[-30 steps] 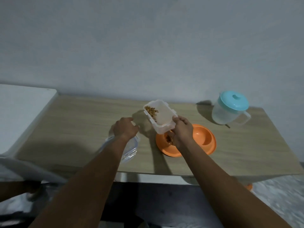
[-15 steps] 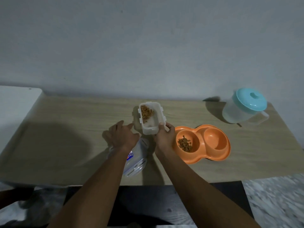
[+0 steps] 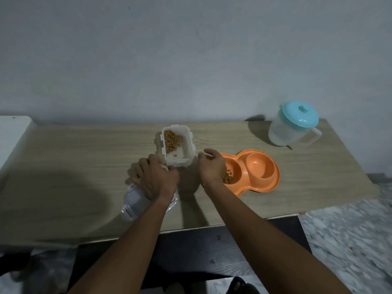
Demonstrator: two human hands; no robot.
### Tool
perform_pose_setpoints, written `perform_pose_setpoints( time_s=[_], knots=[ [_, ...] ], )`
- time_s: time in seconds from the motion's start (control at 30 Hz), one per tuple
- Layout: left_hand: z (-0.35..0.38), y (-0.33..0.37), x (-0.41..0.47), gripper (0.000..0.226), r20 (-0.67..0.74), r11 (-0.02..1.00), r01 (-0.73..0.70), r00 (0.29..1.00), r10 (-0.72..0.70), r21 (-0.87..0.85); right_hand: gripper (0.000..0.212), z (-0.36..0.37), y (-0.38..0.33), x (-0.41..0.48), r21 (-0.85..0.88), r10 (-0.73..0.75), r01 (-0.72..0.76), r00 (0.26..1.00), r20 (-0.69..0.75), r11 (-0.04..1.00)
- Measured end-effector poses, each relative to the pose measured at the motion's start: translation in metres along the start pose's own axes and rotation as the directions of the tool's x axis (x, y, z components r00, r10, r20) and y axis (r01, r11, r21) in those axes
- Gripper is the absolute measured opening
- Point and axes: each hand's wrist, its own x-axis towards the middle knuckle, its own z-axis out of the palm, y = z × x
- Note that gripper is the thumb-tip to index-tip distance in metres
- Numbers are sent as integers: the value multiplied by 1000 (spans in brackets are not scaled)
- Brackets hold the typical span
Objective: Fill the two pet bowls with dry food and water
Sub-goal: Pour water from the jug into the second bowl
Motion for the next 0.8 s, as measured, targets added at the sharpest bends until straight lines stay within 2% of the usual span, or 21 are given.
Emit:
perform_pose_setpoints(
  time_s=[0.07,0.17,0.23,0.3,0.37,0.43,0.53,0.63,0.8],
  knots=[
    [6,12,-19,18,2,992,-95,995,95,-79,11,-30,-2,10,-47,-97,94,991,-87,994],
    [24,31,-46,20,110,966,-159,977,183,-202,11,-82,4,33,-174,-165,126,959,-229,977],
    [34,43,-59,21,181,971,-155,965,188,-181,16,-113,15,49,-305,-191,96,934,-301,948],
    [40,56,-74,36,217,985,-151,962,165,-81,29,-145,26,65,-435,-149,-9,933,-328,900],
    [44,66,-84,45,211,992,-127,970,121,16,44,-172,37,79,-485,-68,-82,956,-284,871],
    [51,75,-91,43,197,998,-69,978,65,14,50,-195,50,92,-465,11,-102,981,-195,880],
    [58,89,-97,39,218,998,48,975,-36,-49,47,-216,62,103,-368,-2,-21,998,-61,930],
    [69,112,-108,41,251,981,147,962,-112,-125,43,-243,62,114,-269,-15,-2,998,-61,963],
    [101,154,-138,40,229,939,252,953,-199,-235,42,-296,62,149,-297,-32,35,999,17,954]
  ],
)
